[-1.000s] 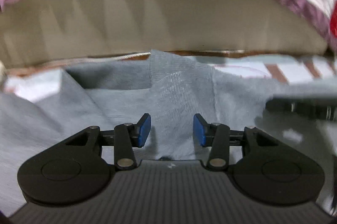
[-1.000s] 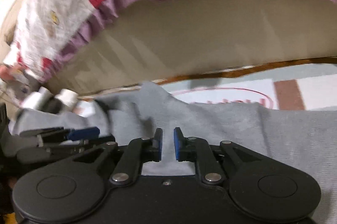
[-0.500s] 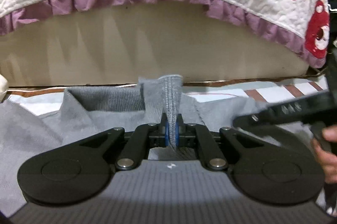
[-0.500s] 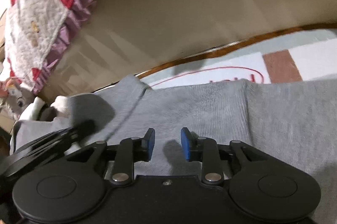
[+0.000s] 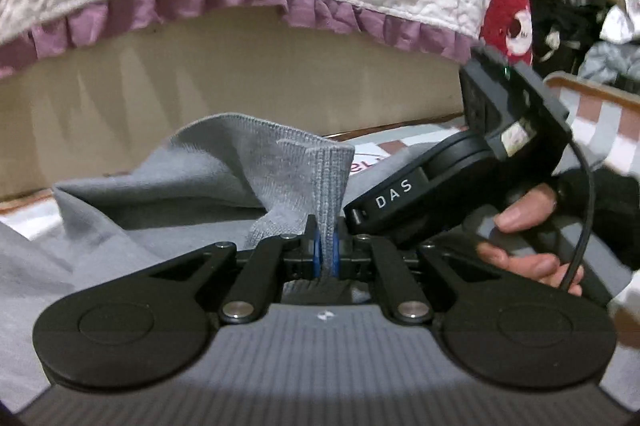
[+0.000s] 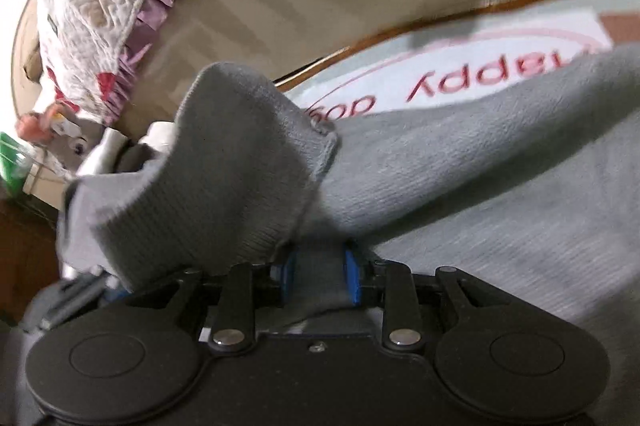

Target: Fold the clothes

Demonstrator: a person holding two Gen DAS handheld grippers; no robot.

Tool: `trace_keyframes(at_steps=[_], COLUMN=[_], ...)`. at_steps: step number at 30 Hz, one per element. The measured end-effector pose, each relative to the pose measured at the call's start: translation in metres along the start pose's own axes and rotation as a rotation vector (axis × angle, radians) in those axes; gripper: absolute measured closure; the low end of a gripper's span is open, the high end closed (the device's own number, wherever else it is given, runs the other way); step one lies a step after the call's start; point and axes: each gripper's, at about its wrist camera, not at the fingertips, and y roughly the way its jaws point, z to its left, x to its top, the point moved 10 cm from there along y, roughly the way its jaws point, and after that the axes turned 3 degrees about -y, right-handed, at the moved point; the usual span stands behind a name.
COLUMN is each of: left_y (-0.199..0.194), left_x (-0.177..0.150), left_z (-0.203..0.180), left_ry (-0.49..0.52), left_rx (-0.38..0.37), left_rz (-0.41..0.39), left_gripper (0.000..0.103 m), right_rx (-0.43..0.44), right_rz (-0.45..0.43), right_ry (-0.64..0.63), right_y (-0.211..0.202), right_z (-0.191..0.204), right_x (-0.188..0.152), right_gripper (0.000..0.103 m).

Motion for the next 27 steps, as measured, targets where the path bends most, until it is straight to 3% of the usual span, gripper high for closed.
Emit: trace_keyframes(at_steps=[2,5,7,8,9,12,16,17,18,20,21,22,25,27], left_y=[0.005,0.014,0.021,0.025,0.029,0.04,0.048,0.05,0.052,0.046,0.04,0.034,0.014,0.006], left_x=[-0.002,-0.006,-0.009,-0.013,-0.016,-0.026,-0.037,-0.039,-0.042,-0.044,-0.044,-0.039,-0.023,-0.004], left_z=[0.001,-0.003,-0.012,-0.019,-0.026,-0.044,-0.06,-0.064,-0.067,-0.067,-0.064,-0.057,-0.034,-0.004], left_ry=[-0.028,0.024,0.094,0.129,0.164,0.262,0.374,0.402,0.429,0.451,0.438,0.373,0.166,-0.047], left_rx=[-0.042,-0.02,-0.004,-0.002,0.0,0.012,0.046,0.054,0.062,0.04,0.016,-0.013,-0.101,-0.121], left_rz=[0.026,0.049,0.063,0.077,0.09,0.126,0.154,0.161,0.168,0.17,0.173,0.168,0.149,0.09], left_gripper=[0.098,0.098,0.098,0.098,0.098,0.098,0.098,0.097,0.097,0.09,0.079,0.075,0.074,0.07], right_rx=[0.052,0.128,0.179,0.194,0.204,0.205,0.001,-0.053,-0.095,-0.132,-0.12,-0.124,-0.159,-0.185], right_rz=[-0.019,-0.056,-0.08,-0.113,-0.144,-0.14,-0.112,-0.104,-0.126,-0.175,-0.191,-0.197,-0.206,-0.206], right_ry=[0.082,0.208,0.292,0.306,0.294,0.193,-0.03,-0.087,-0.113,-0.088,-0.03,-0.013,-0.016,-0.046], right_y=[-0.006,-0.018,-0.026,-0.034,-0.042,-0.048,-0.03,-0.026,-0.026,-0.03,-0.034,-0.035,-0.034,-0.031], right_z=[-0.005,-0.015,-0.022,-0.022,-0.018,0.004,0.016,0.019,0.015,0.001,-0.009,-0.013,-0.02,-0.016], right_x=[0.004,0.012,0.018,0.023,0.029,0.033,0.021,0.018,0.02,0.024,0.026,0.027,0.03,0.028], right_gripper=[0.076,0.074,0.057,0.042,0.031,0.029,0.03,0.041,0.07,0.097,0.097,0.097,0.097,0.097])
